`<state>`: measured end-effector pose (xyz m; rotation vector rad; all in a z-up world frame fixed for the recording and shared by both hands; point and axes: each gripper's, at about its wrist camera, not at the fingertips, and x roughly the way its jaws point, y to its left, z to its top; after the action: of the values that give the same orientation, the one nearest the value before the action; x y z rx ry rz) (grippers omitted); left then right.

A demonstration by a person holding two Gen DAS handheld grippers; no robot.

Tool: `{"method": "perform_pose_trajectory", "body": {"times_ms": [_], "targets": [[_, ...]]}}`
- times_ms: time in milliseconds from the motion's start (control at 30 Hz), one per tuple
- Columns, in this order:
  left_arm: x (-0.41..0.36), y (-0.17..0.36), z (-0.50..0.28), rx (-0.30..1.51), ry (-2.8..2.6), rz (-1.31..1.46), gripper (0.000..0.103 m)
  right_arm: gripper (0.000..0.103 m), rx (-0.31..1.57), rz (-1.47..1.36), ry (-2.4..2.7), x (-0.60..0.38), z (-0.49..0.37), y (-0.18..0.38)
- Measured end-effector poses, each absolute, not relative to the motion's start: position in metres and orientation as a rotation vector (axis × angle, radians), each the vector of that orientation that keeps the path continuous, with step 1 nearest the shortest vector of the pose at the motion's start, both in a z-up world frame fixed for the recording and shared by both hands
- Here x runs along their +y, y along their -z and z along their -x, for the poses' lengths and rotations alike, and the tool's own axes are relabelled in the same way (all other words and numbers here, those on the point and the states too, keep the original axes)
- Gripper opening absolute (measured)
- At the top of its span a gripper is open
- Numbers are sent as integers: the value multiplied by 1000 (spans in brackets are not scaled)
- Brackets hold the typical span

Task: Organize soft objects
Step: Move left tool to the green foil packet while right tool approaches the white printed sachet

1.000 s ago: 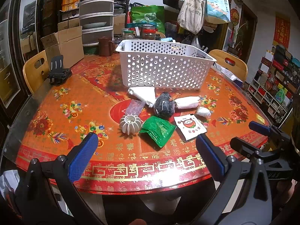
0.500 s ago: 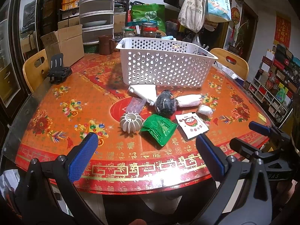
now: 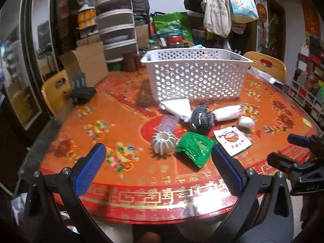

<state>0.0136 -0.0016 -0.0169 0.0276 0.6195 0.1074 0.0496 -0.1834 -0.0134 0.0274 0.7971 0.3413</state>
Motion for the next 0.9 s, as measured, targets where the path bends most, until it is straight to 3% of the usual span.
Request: {"method": "perform_pose_trajectory", "body": {"times_ms": [267, 333, 767, 900], "targets": [[19, 58, -45, 750, 35, 100, 103, 101, 808, -44, -345, -183, -64, 35], [18, 64, -52, 765, 23, 84, 103, 95, 813, -46, -364, -178, -69, 38], [-3, 74, -66, 779, 134, 76, 103, 84, 770, -3, -429, -155, -88, 44], [-7, 79, -72, 787, 150, 89, 102, 76, 760, 42, -426, -149, -88, 45]]}}
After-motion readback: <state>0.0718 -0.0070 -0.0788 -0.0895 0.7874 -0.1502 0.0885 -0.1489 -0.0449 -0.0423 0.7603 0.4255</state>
